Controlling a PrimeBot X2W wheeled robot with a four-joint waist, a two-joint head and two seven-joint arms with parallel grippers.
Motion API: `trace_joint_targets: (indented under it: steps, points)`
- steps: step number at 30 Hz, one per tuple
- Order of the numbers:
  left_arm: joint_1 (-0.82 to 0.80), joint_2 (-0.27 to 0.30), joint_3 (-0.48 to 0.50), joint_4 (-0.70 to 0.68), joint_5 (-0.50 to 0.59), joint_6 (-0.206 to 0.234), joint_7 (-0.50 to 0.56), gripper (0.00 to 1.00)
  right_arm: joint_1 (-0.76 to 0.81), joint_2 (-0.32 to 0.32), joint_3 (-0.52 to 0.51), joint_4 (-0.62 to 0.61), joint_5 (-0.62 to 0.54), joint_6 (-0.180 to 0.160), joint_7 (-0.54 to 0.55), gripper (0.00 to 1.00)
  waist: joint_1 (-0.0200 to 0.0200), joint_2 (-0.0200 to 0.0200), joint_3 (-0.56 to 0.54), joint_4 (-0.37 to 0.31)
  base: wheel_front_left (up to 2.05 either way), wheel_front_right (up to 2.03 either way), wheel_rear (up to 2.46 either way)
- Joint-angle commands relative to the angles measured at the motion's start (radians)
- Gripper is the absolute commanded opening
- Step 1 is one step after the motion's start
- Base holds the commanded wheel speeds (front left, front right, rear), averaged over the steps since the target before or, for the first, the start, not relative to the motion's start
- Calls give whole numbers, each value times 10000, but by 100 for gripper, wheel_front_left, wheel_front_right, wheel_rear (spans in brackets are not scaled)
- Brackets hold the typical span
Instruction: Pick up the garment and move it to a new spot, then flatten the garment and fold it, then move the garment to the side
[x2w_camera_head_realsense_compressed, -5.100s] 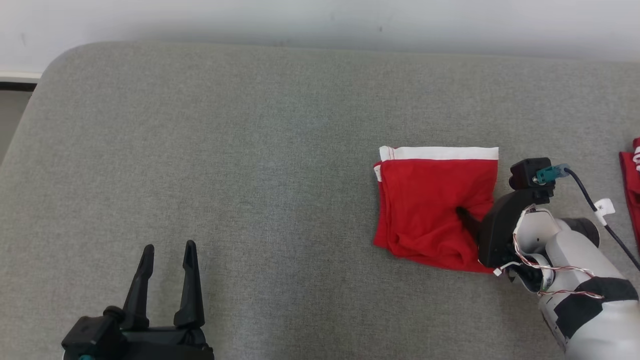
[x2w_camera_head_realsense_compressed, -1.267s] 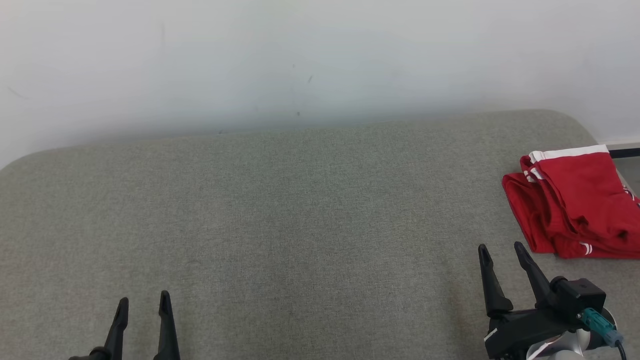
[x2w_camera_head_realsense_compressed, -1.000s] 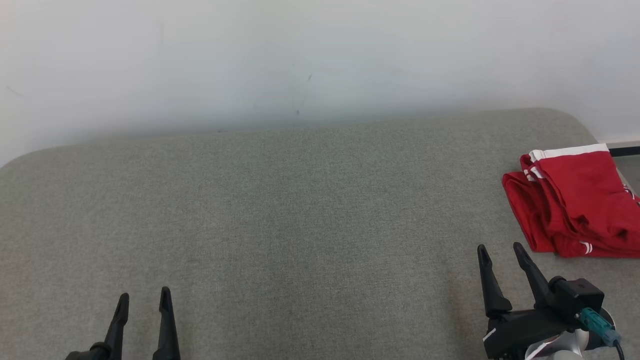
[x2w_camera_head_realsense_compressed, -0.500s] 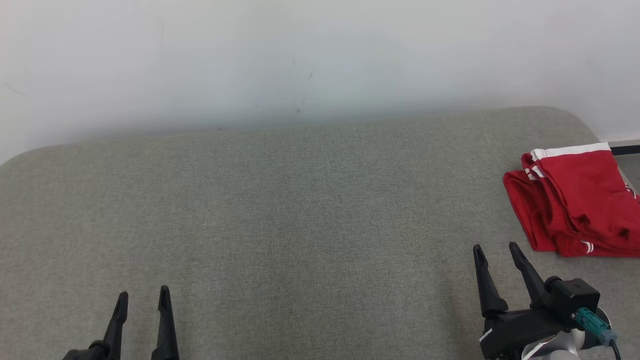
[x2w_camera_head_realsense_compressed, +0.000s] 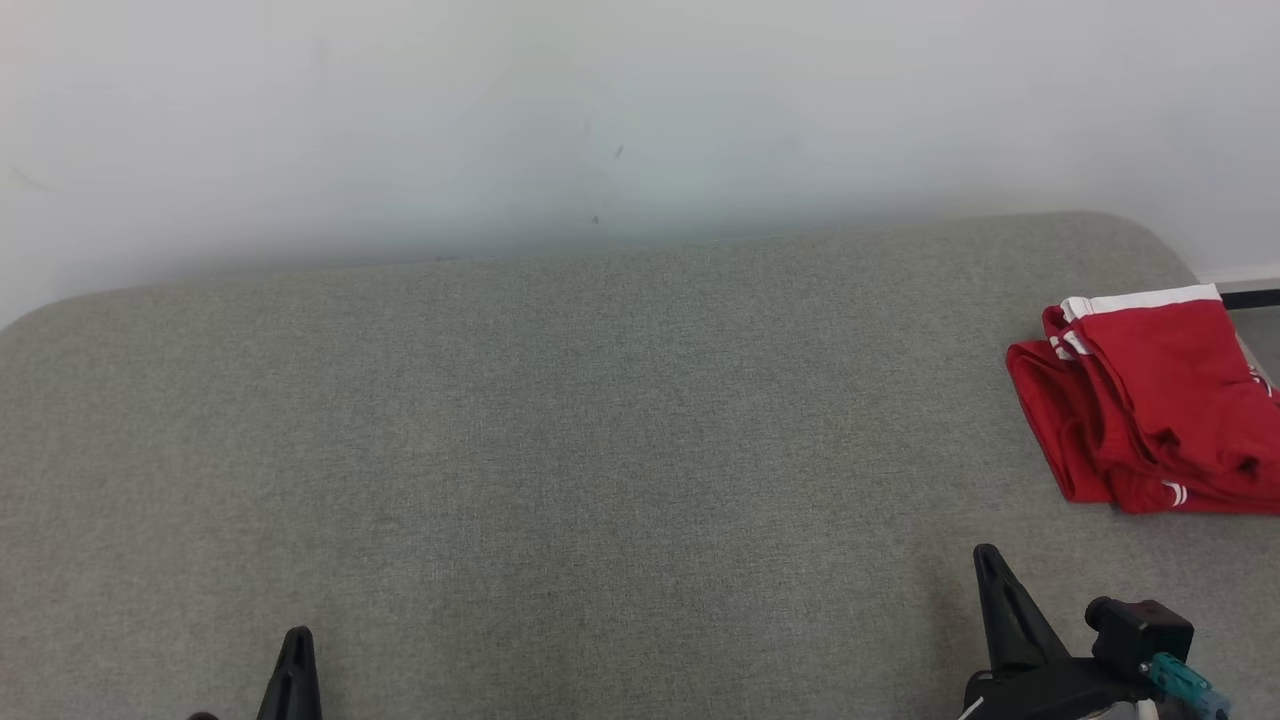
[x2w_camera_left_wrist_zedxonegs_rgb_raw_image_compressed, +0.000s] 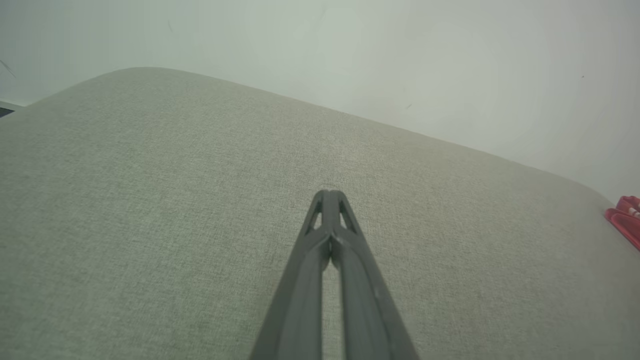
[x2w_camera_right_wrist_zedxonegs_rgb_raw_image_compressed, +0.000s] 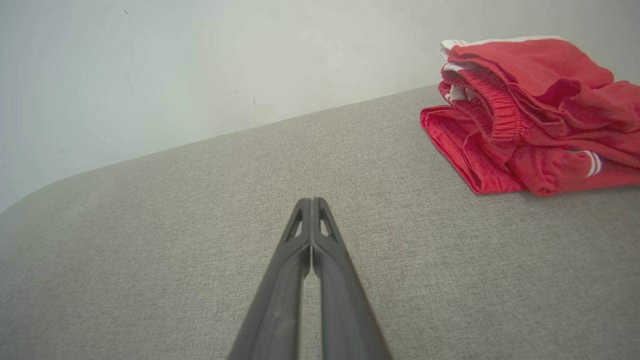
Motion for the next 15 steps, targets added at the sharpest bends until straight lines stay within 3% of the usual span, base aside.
trace_joint_targets:
  steps: [1,15]
  points:
    - [-257,26,61,-119,-394,-37,71,0,-185,2,-119,-222,378,-3,82,0,0,0,-1,5,0,0,0]
    - [-530,40,126,-53,-2810,-176,671,0,-130,181,-528,-584,2648,-6,703,0,0,0,-5,55,0,0,0]
